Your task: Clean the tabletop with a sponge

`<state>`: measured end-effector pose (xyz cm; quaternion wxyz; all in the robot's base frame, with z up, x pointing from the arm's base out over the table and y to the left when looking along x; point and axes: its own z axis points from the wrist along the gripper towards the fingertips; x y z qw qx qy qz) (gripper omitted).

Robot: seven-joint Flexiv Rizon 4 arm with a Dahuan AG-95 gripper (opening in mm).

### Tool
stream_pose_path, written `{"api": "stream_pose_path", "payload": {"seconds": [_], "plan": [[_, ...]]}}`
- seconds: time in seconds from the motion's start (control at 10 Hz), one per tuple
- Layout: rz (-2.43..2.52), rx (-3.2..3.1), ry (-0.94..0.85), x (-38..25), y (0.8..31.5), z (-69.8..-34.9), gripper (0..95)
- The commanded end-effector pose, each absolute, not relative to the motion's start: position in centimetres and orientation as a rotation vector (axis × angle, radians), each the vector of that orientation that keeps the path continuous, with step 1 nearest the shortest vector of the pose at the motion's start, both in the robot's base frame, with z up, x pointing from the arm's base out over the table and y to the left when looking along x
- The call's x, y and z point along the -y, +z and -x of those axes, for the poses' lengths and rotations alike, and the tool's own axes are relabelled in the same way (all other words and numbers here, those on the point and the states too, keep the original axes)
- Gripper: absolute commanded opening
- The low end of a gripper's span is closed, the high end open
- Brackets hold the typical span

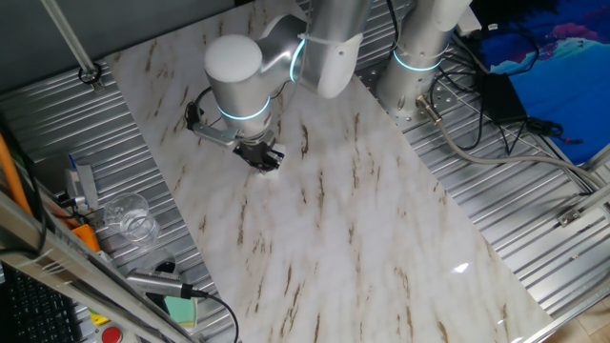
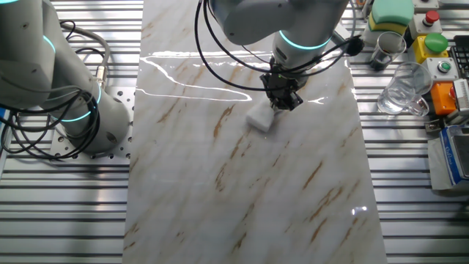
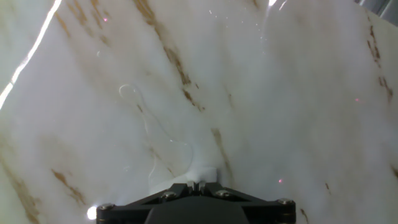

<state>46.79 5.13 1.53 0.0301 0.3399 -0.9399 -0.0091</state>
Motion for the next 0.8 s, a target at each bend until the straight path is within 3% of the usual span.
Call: {"api": "stream_pose_path", "payload": {"seconds": [0.1,0.8], "plan": [[-1.044,2.903,-0.043,-5.2,1.6,-46.8,0.0],[-0.935,2.971,-0.119,-9.1,1.1,-47.9,0.0]]}}
